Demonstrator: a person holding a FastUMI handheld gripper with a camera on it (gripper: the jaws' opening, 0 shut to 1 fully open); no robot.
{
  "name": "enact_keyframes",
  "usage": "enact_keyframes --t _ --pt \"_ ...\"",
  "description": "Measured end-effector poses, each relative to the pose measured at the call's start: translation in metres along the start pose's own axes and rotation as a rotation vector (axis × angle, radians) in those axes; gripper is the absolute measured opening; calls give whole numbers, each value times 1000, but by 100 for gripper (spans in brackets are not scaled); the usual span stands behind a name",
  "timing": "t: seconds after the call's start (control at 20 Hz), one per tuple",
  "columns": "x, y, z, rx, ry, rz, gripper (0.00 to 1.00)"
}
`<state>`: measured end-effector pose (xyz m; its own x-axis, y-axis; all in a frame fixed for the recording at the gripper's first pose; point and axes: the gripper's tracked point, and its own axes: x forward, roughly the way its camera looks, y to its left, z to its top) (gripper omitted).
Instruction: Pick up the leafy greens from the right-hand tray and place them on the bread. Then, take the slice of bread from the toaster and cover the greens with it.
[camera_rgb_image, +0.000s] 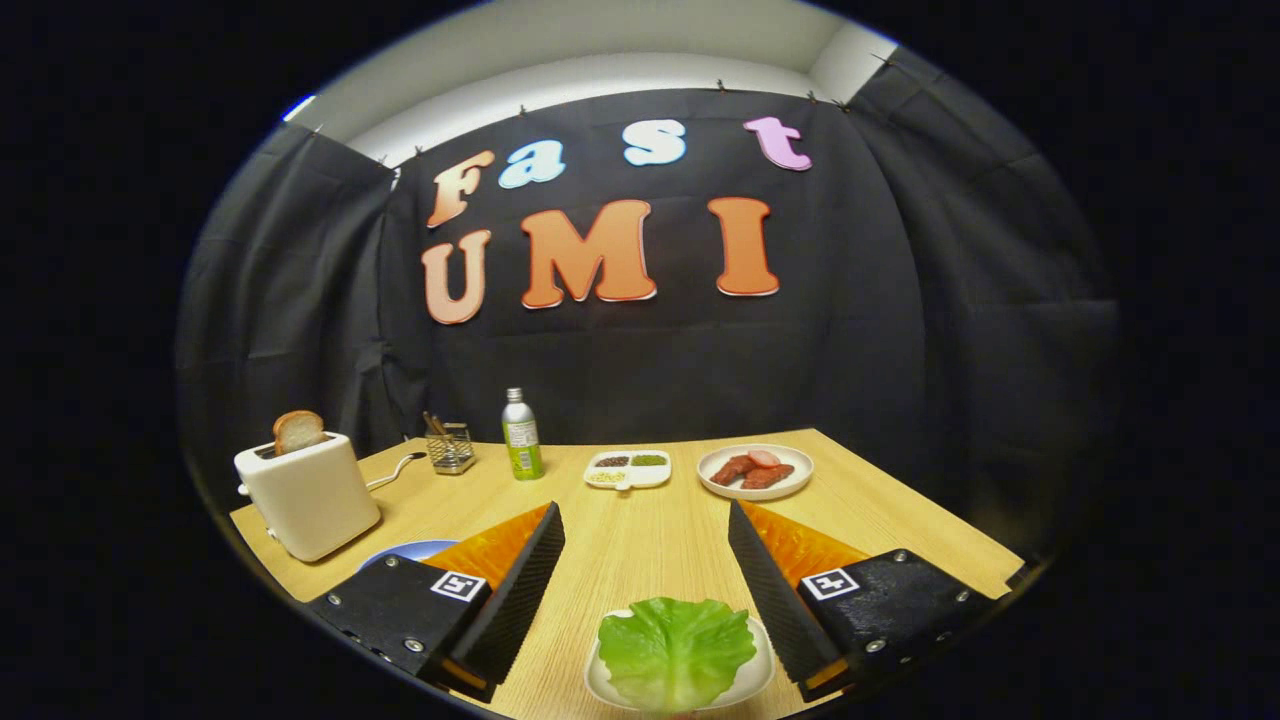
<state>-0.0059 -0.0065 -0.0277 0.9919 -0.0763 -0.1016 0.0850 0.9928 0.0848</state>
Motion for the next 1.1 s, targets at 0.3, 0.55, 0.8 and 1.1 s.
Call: enact_keyframes --t 0.3,0.55,0.8,1.1 --pt "-3 -9 -30 -10 76 -30 98" --pt "-2 -14 -62 -92 172 -56 99" --pt "-2 -13 -91 -168 262 -61 99" --pt "-4 -12 -122 -193 366 -57 99"
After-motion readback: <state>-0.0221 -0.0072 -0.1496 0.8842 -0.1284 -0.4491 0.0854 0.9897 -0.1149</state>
